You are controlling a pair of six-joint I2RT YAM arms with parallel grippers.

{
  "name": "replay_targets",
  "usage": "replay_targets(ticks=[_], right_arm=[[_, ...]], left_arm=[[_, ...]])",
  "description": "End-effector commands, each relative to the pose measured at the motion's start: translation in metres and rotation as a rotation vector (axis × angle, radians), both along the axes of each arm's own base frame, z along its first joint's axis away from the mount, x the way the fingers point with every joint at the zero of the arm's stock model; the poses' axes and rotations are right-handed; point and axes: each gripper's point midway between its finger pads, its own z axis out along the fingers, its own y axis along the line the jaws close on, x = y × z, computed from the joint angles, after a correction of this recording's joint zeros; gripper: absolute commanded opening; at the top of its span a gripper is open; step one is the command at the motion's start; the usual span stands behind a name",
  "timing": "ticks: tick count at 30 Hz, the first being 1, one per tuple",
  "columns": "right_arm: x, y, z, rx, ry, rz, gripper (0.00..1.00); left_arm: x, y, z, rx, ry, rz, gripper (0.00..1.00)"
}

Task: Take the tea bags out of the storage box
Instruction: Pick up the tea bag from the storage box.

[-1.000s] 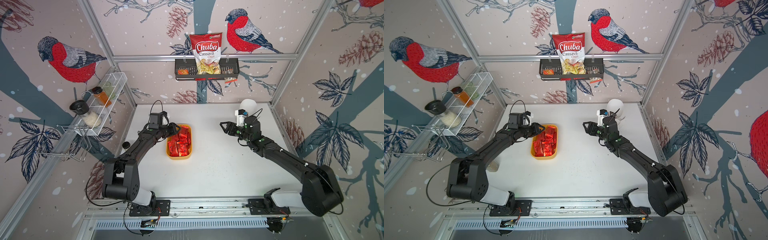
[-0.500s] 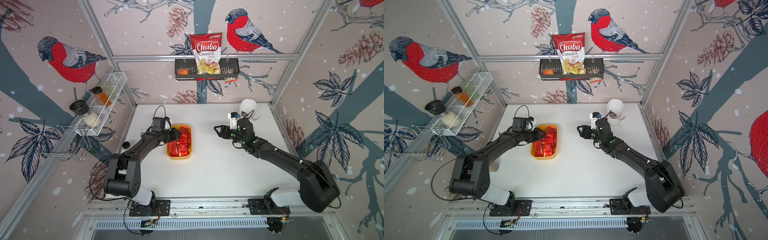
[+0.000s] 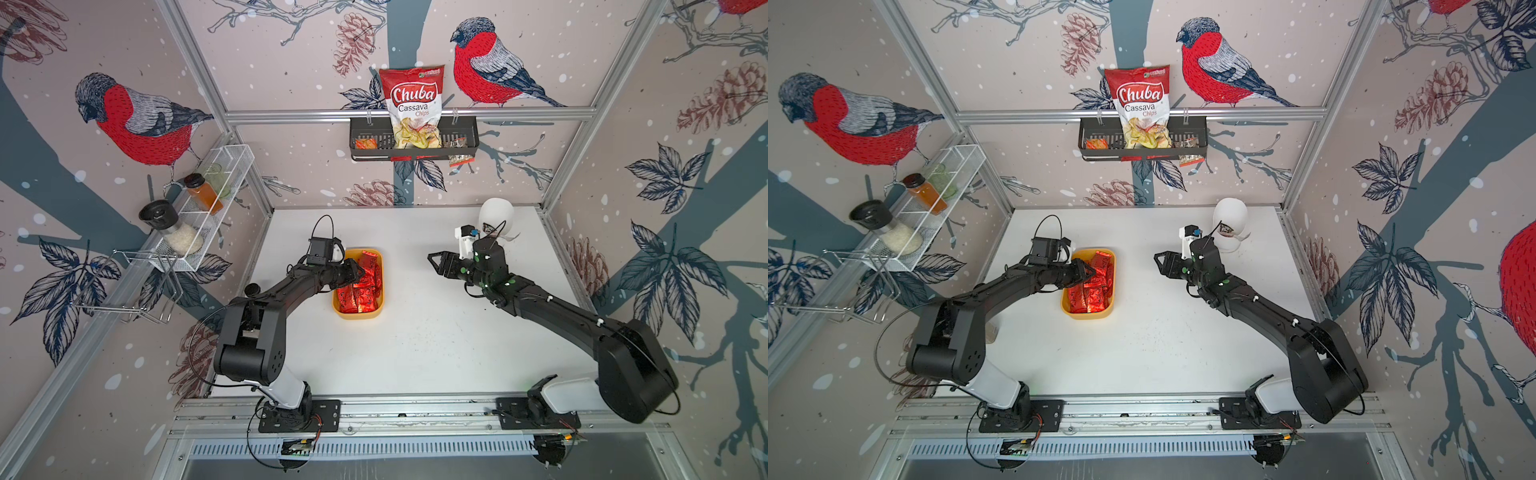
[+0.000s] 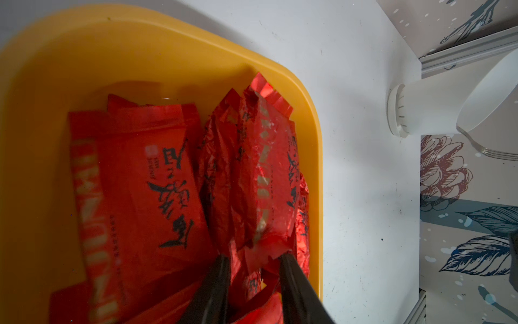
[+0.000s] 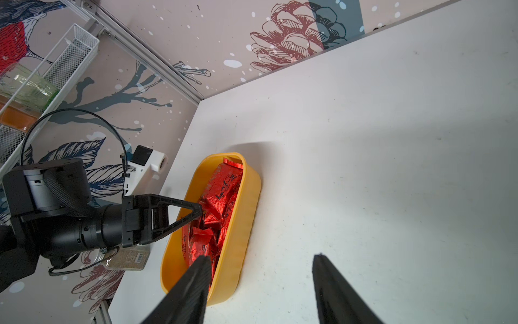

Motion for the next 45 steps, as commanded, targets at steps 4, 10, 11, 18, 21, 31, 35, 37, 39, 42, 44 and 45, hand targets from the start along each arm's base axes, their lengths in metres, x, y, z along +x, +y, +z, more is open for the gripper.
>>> replay_targets(ticks=[4, 10, 11, 18, 21, 31, 35, 37, 39, 42, 44, 45], right_arm=[[0.002, 0.001, -0.001, 0.007, 0.007, -0.007, 0.62], [0.003, 0.002, -0.004, 0.007, 0.017, -0.006, 0.62], [0.003, 0.002, -0.003, 0.008, 0.016, -0.007, 0.62], [0.001, 0.005, -0.002, 0.018, 0.023, 0.0, 0.61], [0.0, 0.009, 0.002, 0.033, 0.02, 0.01, 0.61], [-0.004, 0.037, 0.028, 0.211, 0.035, 0.073, 0.64], [-0.005, 0.051, 0.04, 0.358, 0.049, 0.114, 0.71], [-0.005, 0.056, 0.044, 0.43, 0.061, 0.131, 0.75], [-0.005, 0.061, 0.048, 0.489, 0.068, 0.155, 0.78], [-0.006, 0.068, 0.059, 0.582, 0.061, 0.195, 0.82], [-0.008, 0.071, 0.068, 0.636, 0.043, 0.223, 0.85], [-0.009, 0.072, 0.073, 0.662, 0.032, 0.235, 0.86]], left_arm=[[0.008, -0.002, 0.001, -0.016, -0.026, 0.013, 0.3], [0.013, -0.004, 0.003, -0.036, -0.034, 0.018, 0.16], [0.014, -0.005, 0.004, -0.038, -0.034, 0.019, 0.13], [0.011, -0.004, 0.015, -0.035, -0.047, 0.017, 0.0], [0.007, -0.004, 0.026, -0.036, -0.062, 0.012, 0.0], [-0.007, -0.016, 0.087, -0.153, -0.154, -0.029, 0.0], [-0.014, -0.028, 0.119, -0.279, -0.201, -0.045, 0.0], [-0.02, -0.036, 0.137, -0.342, -0.222, -0.056, 0.0], [-0.025, -0.043, 0.154, -0.394, -0.238, -0.064, 0.0], [-0.034, -0.052, 0.175, -0.467, -0.255, -0.071, 0.0], [-0.038, -0.055, 0.182, -0.499, -0.255, -0.071, 0.0], [-0.04, -0.056, 0.184, -0.513, -0.251, -0.068, 0.0]])
